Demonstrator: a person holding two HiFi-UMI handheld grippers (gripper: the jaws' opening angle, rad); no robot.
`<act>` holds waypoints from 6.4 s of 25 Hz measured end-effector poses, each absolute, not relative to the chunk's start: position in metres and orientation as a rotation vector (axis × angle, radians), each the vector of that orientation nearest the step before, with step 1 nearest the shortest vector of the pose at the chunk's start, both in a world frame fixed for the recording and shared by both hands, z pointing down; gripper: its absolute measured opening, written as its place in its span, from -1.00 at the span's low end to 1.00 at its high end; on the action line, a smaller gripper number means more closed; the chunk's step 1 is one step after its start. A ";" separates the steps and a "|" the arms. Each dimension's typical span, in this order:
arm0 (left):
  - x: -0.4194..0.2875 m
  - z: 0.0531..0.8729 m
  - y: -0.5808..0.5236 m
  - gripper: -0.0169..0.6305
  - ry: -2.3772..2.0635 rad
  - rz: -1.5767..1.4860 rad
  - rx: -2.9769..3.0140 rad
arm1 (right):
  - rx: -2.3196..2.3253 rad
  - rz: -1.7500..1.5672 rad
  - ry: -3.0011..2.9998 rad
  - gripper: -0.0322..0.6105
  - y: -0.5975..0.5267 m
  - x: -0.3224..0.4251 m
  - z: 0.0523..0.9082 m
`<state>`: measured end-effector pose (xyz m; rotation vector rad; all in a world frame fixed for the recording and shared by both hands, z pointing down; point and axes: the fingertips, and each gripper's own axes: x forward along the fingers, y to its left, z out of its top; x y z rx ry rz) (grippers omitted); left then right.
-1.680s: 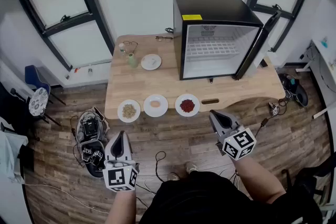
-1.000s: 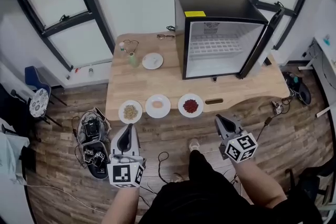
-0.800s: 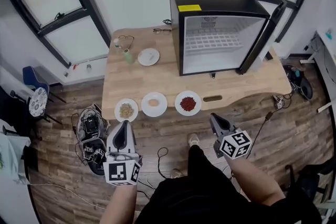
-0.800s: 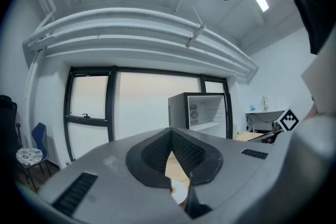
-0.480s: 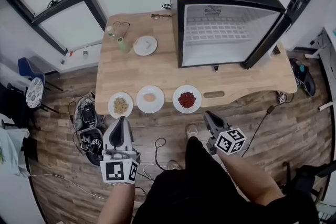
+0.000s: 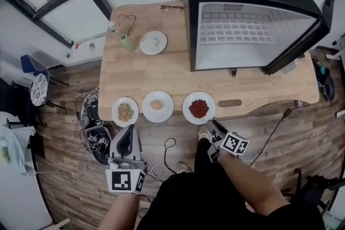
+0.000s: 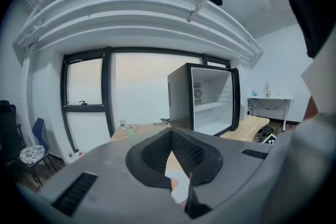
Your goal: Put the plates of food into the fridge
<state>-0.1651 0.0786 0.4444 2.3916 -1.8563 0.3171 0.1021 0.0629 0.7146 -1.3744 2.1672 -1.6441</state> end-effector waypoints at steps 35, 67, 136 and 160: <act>-0.147 0.407 0.009 -0.94 -1.828 0.226 2.506 | -1.106 -1.486 1.952 -0.79 0.002 0.128 0.593; -0.098 0.373 -0.060 -0.94 -1.967 0.158 2.484 | -0.996 -1.352 1.970 -0.79 -0.123 0.181 0.469; -0.136 0.369 -0.186 -0.94 -1.851 0.097 2.575 | -1.941 -0.853 2.431 -0.59 -0.229 0.170 0.470; -0.144 0.354 -0.074 -0.94 -2.089 0.155 2.428 | -1.220 -0.872 2.723 -0.59 -0.117 0.105 0.466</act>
